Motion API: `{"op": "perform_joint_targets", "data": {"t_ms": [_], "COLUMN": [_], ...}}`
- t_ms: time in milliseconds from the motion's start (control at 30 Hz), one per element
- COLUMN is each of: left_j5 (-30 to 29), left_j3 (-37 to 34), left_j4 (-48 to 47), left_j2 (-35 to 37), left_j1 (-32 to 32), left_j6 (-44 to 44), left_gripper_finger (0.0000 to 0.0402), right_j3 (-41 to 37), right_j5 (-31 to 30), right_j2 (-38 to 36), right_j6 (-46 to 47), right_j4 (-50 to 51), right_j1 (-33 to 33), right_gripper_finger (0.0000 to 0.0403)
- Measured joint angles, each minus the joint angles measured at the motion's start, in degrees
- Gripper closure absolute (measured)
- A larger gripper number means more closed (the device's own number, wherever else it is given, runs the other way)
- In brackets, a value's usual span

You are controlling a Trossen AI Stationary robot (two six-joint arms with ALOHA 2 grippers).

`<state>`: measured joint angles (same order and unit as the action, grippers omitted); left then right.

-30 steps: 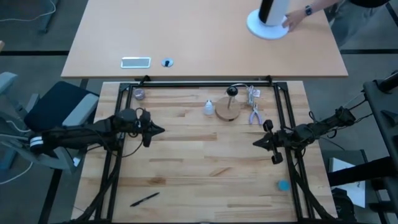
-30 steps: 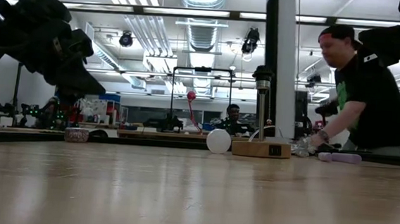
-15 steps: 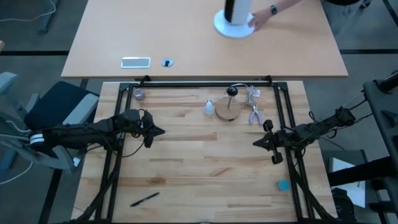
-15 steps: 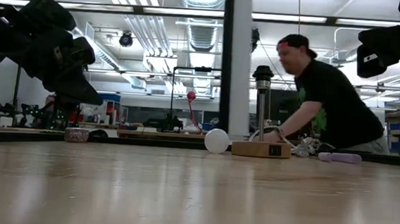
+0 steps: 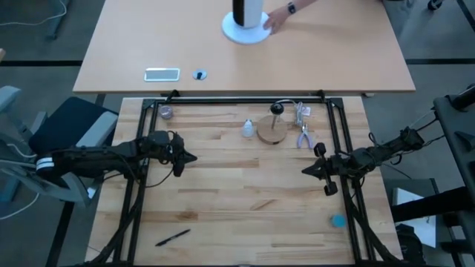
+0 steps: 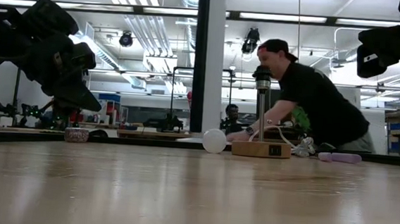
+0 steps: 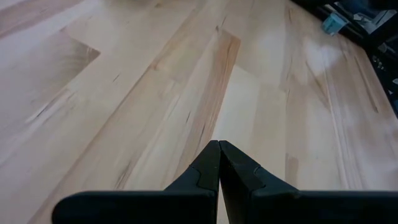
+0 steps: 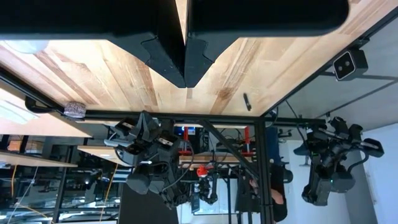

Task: Screw lightbulb
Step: Return to Home Position

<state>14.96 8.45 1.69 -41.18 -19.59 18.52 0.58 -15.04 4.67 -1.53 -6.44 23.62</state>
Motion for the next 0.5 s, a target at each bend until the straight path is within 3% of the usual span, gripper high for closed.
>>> {"op": "perform_joint_targets", "data": {"t_ms": [500], "left_j5": [0.0], "left_j3": [0.0], "left_j4": [0.0], "left_j2": [-0.93], "left_j1": [0.0], "left_j6": [0.0], "left_gripper_finger": [0.0401], "right_j3": [0.0], "right_j5": [-0.01], "right_j2": [0.0], "right_j6": [-0.01], "right_j4": [0.0], "right_j1": [0.0], "right_gripper_finger": [0.0403]}}
